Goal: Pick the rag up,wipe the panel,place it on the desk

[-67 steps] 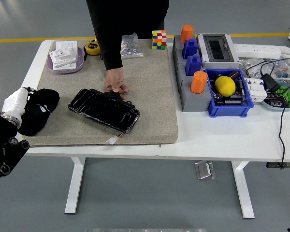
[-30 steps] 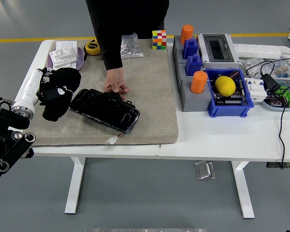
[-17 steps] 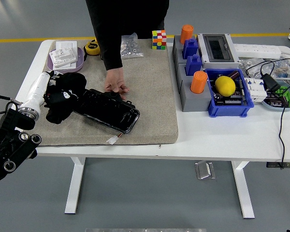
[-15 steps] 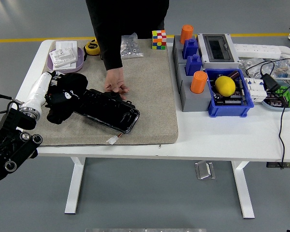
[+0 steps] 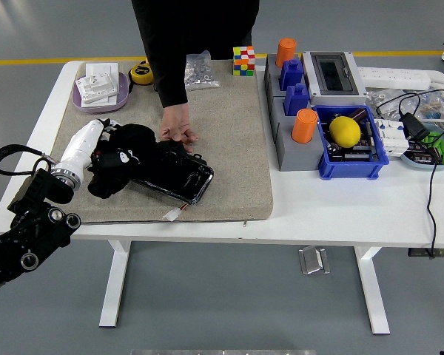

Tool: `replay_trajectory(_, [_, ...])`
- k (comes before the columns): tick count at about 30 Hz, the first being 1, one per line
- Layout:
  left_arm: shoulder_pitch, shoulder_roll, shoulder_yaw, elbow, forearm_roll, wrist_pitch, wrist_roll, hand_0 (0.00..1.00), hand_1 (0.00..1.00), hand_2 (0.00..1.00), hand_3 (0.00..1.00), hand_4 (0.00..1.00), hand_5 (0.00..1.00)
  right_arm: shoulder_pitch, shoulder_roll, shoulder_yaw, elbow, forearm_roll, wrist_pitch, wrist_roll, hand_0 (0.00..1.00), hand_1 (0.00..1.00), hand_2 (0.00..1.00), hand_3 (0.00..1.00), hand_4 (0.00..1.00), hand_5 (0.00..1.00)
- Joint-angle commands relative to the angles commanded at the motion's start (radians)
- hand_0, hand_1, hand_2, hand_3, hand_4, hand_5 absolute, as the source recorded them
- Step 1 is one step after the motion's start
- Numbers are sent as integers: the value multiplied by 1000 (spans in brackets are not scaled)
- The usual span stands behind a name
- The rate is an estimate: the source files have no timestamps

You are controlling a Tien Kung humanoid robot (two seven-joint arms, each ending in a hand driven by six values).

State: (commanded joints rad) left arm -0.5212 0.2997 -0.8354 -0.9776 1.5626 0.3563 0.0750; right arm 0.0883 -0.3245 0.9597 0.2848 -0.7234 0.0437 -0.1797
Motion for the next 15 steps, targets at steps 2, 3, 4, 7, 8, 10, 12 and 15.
replay_trajectory(2, [-2,-1,15,-12,4,-1,4,272,298,515,353,234,2,0,-1,-1,0,1,0,0,717,594,661,574,973,531])
replay_trajectory(3, [-3,-2,21,-16,6,-2,6,272,298,515,353,234,2,0,-1,-2,-1,1,1,0,717,594,661,574,973,531])
replay_trajectory(4, [-3,-3,25,-19,6,-3,7,271,298,515,353,247,2,0,-2,-2,-1,2,1,0,717,594,661,575,973,531])
replay_trajectory(7, [-6,-6,47,-30,7,-6,12,271,298,515,353,247,2,0,-3,-3,-1,2,2,0,717,594,661,575,973,531])
replay_trajectory(8, [-7,-6,57,-34,6,-8,13,271,298,515,353,247,2,0,-4,-3,-1,3,2,0,717,594,661,575,973,531])
replay_trajectory(10, [-9,-6,73,-42,3,-10,15,272,300,517,360,248,2,0,-5,-4,-1,3,3,0,717,594,661,575,973,531])
replay_trajectory(12, [-12,-4,93,-53,-1,-13,16,272,300,517,360,248,2,-1,-6,-5,-1,4,4,0,717,594,661,575,973,531])
replay_trajectory(15, [-18,2,126,-74,-26,-19,9,272,300,517,360,248,2,-2,-7,-2,-2,4,5,0,717,594,661,575,973,531])
